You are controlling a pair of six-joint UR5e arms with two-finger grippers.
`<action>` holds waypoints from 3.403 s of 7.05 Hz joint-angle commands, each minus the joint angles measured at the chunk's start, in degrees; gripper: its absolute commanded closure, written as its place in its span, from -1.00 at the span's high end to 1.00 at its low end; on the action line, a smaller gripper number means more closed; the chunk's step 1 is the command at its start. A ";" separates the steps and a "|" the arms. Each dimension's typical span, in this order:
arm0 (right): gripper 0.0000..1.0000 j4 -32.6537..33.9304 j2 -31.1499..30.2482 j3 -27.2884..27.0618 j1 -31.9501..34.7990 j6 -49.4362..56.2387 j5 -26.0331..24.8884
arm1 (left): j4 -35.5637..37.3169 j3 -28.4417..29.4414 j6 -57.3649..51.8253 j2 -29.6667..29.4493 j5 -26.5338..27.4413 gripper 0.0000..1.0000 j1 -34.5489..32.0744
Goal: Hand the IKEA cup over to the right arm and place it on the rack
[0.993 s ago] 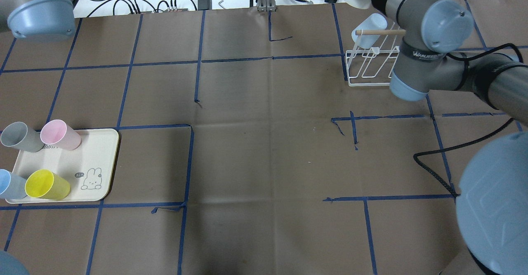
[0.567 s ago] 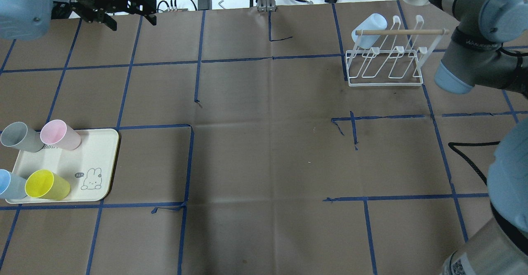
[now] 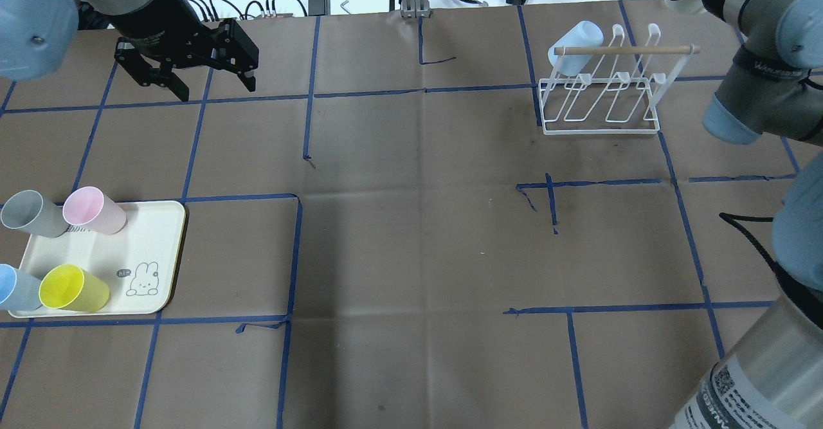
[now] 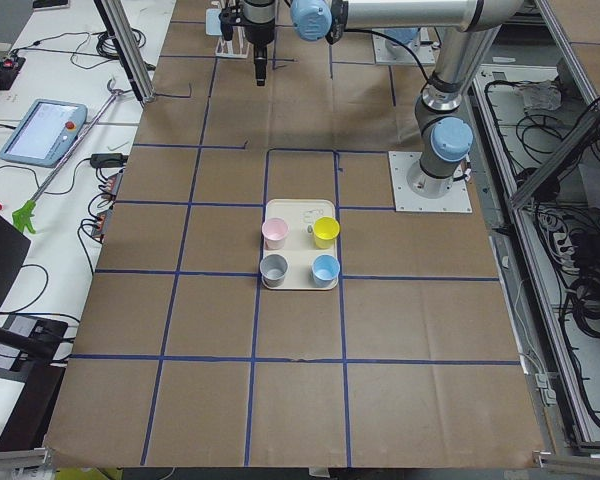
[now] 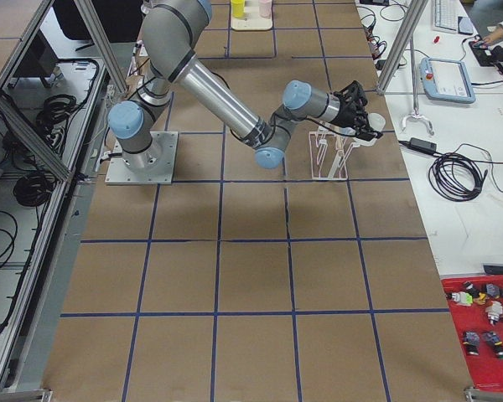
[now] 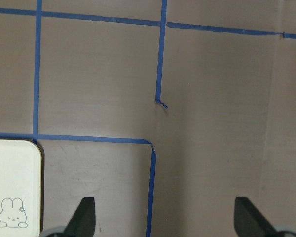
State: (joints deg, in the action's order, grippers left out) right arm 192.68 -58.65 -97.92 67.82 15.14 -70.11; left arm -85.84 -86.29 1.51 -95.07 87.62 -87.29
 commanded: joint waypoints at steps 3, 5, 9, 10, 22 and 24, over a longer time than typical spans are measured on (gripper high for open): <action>-0.68 2.17 1.34 -2.80 1.17 -0.28 -0.03 | 0.68 -2.48 0.33 1.47 3.35 0.99 -0.69; -0.68 3.48 2.22 -2.98 1.61 -0.37 -0.12 | 2.51 -2.57 0.16 1.56 3.26 0.99 -0.69; 0.16 3.92 2.32 -5.62 2.05 -0.02 -0.03 | 3.75 -2.66 -1.42 1.56 3.35 0.99 -0.69; 0.98 4.97 2.40 -5.53 2.05 -0.19 -0.20 | 3.75 -2.66 -1.34 1.47 3.26 0.99 -0.69; 1.00 -74.37 -22.56 2.62 7.49 0.15 -1.61 | 4.63 -3.10 -1.25 1.47 3.26 0.99 -0.69; 1.00 -93.11 -24.22 8.85 12.39 -1.59 -10.44 | 4.63 -3.10 -1.25 1.47 3.26 0.99 -0.69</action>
State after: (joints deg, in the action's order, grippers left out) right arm 110.83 -81.76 -92.84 77.02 14.63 -75.66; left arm -81.21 -89.39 0.26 -93.60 90.88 -87.98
